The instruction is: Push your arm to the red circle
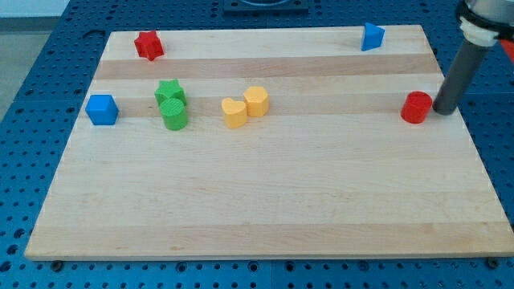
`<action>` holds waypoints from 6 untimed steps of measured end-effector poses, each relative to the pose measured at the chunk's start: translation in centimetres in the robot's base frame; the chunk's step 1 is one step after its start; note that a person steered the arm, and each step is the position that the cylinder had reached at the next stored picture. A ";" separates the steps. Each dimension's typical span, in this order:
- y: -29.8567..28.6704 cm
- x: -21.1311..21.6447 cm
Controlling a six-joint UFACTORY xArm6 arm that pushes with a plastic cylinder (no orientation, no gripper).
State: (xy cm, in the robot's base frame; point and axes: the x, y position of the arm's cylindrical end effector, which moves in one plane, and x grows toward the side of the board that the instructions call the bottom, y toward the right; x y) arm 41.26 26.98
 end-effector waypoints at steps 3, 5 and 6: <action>-2.1 2.9; -3.3 2.9; -3.4 2.9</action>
